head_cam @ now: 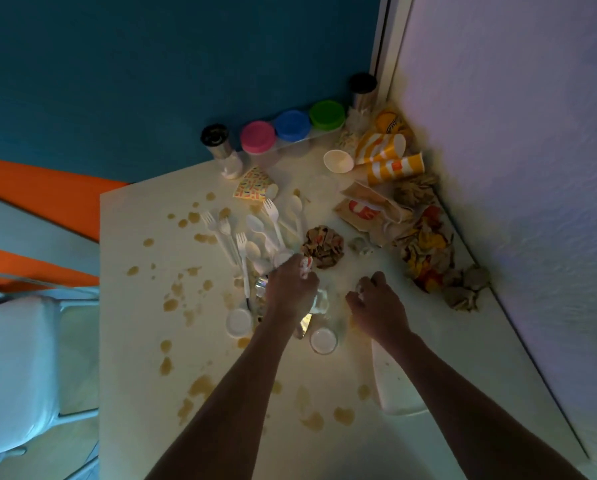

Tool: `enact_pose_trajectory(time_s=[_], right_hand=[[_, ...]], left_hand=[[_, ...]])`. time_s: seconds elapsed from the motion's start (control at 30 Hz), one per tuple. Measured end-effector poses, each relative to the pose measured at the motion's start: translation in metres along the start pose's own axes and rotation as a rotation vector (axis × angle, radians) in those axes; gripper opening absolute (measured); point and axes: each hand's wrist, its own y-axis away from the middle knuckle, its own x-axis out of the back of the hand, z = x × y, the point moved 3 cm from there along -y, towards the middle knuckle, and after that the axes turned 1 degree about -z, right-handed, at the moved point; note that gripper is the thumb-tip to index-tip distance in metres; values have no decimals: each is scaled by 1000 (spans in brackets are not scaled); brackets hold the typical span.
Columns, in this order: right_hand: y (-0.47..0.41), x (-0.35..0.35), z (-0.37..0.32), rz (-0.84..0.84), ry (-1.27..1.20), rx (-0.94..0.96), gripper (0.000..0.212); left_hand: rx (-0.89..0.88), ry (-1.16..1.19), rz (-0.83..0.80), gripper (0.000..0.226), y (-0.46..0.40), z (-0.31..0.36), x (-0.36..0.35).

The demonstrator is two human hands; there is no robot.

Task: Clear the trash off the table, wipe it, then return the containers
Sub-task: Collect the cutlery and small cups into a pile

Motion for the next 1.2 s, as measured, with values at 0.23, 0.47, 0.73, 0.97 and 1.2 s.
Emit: enact_pose_trajectory(time_s=[0.23,0.47,0.73,0.97,1.2], right_hand=[[3,33,15,-38,-423,-251,12],[-6,47,42,56,-609,-324,23],[-2,64,56,-167,-1117,-431,26],[-2,81,53,-260,-964,-340,21],[32,76,11,-624,-855,-384,55]], left_hand=[[-141,-56,28,33,-28,42,-10],[-264,-398,-274,52,-42,84,-87],[-226,-437,-171,41,-47,85,-111],[-35,33,114,20,-14,73,-60],[212,356,383,28,33,44,-16]])
